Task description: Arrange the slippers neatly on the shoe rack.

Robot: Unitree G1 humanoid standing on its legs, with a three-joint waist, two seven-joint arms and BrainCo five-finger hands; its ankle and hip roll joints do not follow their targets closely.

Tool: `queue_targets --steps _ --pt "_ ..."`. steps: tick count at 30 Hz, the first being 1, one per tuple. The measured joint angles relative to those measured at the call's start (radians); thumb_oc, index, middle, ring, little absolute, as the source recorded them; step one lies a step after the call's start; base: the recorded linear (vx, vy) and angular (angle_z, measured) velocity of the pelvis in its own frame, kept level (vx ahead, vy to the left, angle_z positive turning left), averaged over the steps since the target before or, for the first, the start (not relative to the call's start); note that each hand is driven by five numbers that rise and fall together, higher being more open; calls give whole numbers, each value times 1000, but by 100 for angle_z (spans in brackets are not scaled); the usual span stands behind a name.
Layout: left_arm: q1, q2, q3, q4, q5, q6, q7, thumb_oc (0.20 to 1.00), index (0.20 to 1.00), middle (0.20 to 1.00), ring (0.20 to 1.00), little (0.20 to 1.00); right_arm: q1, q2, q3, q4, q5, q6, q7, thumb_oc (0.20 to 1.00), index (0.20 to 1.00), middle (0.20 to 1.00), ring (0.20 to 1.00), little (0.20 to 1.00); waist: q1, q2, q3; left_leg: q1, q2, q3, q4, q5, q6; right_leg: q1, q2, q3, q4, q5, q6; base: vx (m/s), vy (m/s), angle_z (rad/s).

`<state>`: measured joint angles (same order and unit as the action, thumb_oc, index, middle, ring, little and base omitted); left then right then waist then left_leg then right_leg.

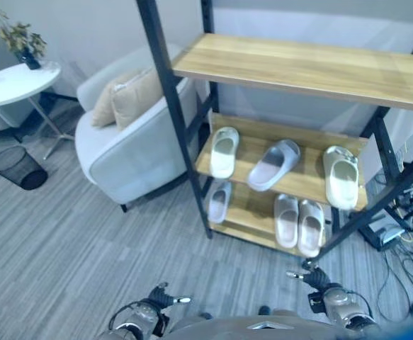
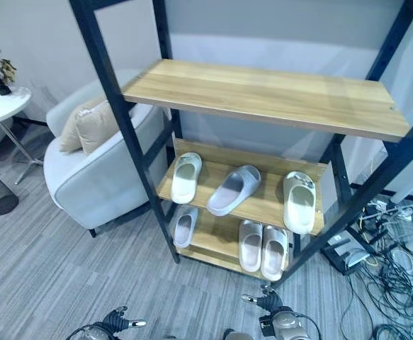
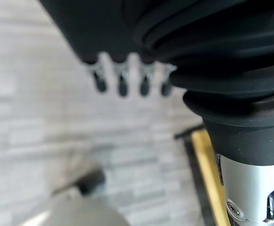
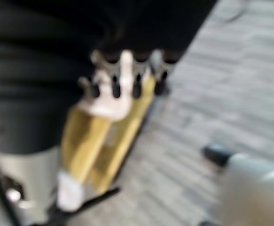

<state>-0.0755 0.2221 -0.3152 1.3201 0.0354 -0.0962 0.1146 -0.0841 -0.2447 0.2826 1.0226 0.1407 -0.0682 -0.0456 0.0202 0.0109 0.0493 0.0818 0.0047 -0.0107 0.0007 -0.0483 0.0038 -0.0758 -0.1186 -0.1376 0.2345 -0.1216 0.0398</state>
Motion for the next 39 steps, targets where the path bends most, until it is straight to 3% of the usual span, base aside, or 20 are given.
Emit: queue_targets --steps 7,13,21,30,39 --pt "12 -35 -36 -23 58 -2 0 1000 1000 1000 1000 1000 -59 -56 163 -54 -199 -14 -5 1000 1000 1000 1000 1000 30 39 -18 8 3 -10 2 -1 3 32 8 -14 -50 17 4 2 -3 3" --pt "19 -50 -38 -42 105 -5 -3 1000 1000 1000 1000 1000 -77 -50 262 -101 -343 -15 41 1000 1000 1000 1000 1000 52 43 -20 5 8 -34 -2 0 1 66 14 -39 -98 37 2 -18 -19 12" --pt "32 -41 -37 -40 115 -5 -3 1000 1000 1000 1000 1000 -91 -46 324 -106 -361 -16 86 1000 1000 1000 1000 1000 61 41 -15 9 14 -61 -14 5 -4 113 26 -69 -168 61 5 -14 -12 9" --pt "39 -31 -37 -45 115 -5 -2 1000 1000 1000 1000 1000 -271 -75 356 -366 -359 -49 102 1000 1000 1000 1000 1000 83 27 6 33 23 -66 -37 18 -19 162 44 -74 -247 101 4 0 0 0" --pt "53 -25 -37 -65 114 -5 -2 1000 1000 1000 1000 1000 -280 -123 345 -478 -318 -57 98 1000 1000 1000 1000 1000 78 26 7 43 24 -66 -56 24 -22 174 47 -77 -273 111 2 0 0 0"
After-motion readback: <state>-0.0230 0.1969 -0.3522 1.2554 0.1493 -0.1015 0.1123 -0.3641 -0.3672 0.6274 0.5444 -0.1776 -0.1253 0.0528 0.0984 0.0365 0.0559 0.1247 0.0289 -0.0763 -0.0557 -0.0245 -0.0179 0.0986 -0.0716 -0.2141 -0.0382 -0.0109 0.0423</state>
